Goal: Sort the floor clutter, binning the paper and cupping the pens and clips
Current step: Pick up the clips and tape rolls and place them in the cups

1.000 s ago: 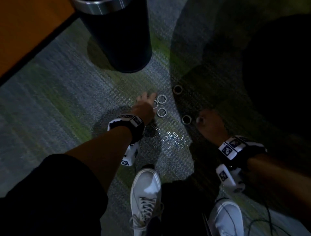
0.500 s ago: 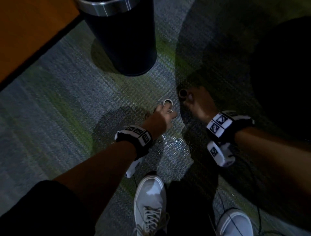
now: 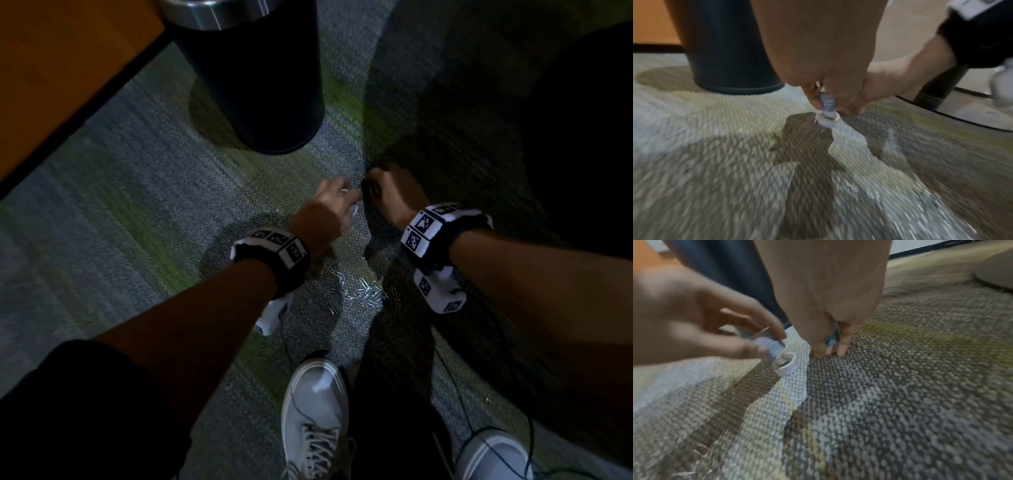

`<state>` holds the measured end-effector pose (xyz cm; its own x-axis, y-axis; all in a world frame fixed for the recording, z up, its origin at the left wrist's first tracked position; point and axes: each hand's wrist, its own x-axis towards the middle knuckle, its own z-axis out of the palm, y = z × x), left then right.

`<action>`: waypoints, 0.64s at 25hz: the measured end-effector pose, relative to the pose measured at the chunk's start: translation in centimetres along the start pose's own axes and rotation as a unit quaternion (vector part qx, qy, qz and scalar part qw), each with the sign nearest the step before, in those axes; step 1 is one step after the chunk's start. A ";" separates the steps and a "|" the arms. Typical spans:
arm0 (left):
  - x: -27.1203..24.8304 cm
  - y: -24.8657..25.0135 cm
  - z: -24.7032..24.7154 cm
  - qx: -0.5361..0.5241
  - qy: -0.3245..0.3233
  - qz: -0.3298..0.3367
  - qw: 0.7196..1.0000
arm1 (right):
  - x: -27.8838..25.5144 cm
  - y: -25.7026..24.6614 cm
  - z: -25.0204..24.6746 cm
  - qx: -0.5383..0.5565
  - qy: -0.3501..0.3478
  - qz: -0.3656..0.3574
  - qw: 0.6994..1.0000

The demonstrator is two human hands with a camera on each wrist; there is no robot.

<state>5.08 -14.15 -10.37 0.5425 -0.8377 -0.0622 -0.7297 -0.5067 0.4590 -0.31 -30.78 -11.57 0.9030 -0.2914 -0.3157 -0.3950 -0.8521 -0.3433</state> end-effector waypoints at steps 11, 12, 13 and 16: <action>1.9 0.8 -0.6 0.021 -0.158 -0.112 0.981 | -1.7 1.1 -2.8 0.103 -0.009 -0.025 0.994; 1.5 1.0 -1.7 -0.004 -0.135 -0.115 0.984 | -2.1 0.9 -3.6 0.111 -0.006 -0.025 0.993; 1.2 1.4 -3.0 -0.020 -0.111 -0.117 0.987 | -2.4 0.6 -4.3 0.121 0.004 -0.023 0.992; 0.3 2.7 -8.5 -0.028 -0.064 -0.121 0.990 | -4.0 -1.5 -7.6 0.170 0.035 0.024 0.985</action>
<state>6.82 -14.01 -1.63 0.6381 -0.7146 -0.2866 -0.5598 -0.6862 0.4646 -2.02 -31.65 -3.09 0.8869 -0.3664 -0.2815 -0.4601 -0.6452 -0.6099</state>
